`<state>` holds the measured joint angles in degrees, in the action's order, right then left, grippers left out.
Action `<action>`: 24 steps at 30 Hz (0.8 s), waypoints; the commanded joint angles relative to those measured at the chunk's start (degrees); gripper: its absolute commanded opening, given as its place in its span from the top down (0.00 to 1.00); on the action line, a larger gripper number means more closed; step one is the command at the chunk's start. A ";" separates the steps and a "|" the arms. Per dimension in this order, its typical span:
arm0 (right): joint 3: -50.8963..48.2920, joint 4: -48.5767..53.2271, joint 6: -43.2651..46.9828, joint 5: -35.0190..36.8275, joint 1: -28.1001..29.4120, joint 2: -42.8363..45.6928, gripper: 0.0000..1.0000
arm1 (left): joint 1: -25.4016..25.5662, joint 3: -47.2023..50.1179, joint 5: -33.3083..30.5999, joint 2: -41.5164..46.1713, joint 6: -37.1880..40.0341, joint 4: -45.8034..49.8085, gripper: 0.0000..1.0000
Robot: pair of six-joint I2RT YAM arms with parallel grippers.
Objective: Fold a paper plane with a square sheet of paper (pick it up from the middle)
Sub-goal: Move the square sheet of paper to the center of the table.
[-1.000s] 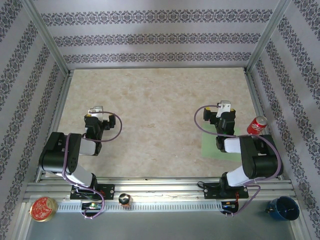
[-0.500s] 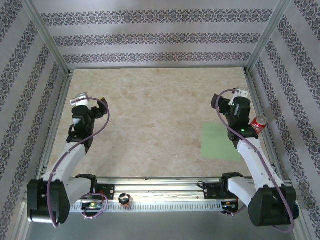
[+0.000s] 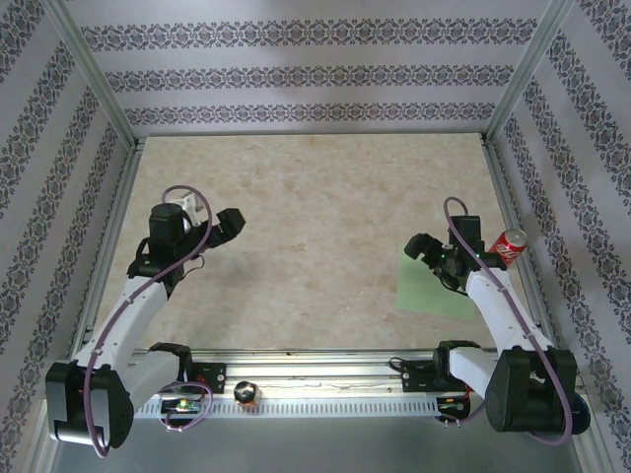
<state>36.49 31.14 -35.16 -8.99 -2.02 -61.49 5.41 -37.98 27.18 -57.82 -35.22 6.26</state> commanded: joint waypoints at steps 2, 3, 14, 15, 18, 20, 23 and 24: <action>0.26 4.36 -2.32 3.06 0.70 -0.18 0.02 | 6.24 -4.37 1.44 -2.86 2.04 9.07 0.00; 0.08 3.88 -2.81 2.72 0.83 -0.53 0.02 | 7.89 -5.38 0.68 -4.05 3.00 10.07 0.00; 2.95 2.09 -1.32 -2.40 3.21 -10.70 0.02 | 22.30 -13.39 -4.36 -18.86 3.85 9.59 0.00; 3.14 2.21 -1.32 -1.94 3.70 -11.50 0.02 | 22.98 -13.69 -4.74 -19.56 3.64 9.18 0.00; 3.11 1.23 -1.54 -1.90 4.59 -12.85 0.02 | 23.99 -13.89 -6.38 -21.21 3.25 8.24 0.00; 2.96 0.29 -1.95 -1.77 4.96 -13.61 0.02 | 23.96 -13.79 -8.11 -21.66 2.71 8.35 0.01; 3.62 -0.02 -1.49 -2.17 5.80 -15.92 0.01 | 23.95 -13.36 -10.05 -21.15 2.57 7.89 0.00; 4.07 0.05 -1.41 -2.17 6.08 -17.01 0.02 | 23.95 -13.06 -11.53 -20.68 2.53 7.98 0.01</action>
<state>38.79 31.64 -37.15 -10.57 3.25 -76.53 28.88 -50.28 19.68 -79.35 -32.62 14.59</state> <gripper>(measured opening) 0.983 0.994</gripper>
